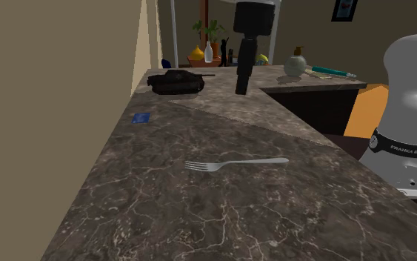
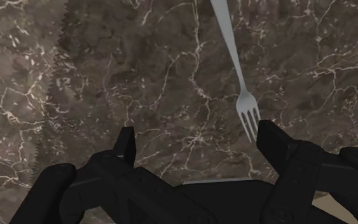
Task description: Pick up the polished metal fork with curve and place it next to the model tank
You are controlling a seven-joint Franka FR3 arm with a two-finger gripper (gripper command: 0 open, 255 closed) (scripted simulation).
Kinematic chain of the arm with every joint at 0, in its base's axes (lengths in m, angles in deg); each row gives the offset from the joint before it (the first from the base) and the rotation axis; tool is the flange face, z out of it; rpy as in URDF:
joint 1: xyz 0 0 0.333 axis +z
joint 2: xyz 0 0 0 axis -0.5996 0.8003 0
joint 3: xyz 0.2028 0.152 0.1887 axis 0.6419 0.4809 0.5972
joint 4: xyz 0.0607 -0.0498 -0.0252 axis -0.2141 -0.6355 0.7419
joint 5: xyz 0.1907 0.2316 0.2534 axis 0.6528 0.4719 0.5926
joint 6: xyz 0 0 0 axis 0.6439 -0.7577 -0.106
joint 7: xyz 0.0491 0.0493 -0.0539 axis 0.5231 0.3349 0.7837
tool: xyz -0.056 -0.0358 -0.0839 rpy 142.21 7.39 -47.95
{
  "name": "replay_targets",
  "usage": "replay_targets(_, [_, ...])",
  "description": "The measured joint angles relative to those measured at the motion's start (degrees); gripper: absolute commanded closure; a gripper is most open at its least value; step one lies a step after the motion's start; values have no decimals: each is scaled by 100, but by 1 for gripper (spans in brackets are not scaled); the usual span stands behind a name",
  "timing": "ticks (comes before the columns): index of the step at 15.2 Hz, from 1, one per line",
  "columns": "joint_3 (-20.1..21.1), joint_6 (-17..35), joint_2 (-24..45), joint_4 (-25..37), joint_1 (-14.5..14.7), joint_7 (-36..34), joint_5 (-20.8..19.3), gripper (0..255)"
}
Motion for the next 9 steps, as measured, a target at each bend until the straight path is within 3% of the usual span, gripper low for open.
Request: replay_targets(9, [523,1169,1737,445,268,-397,-321,0])
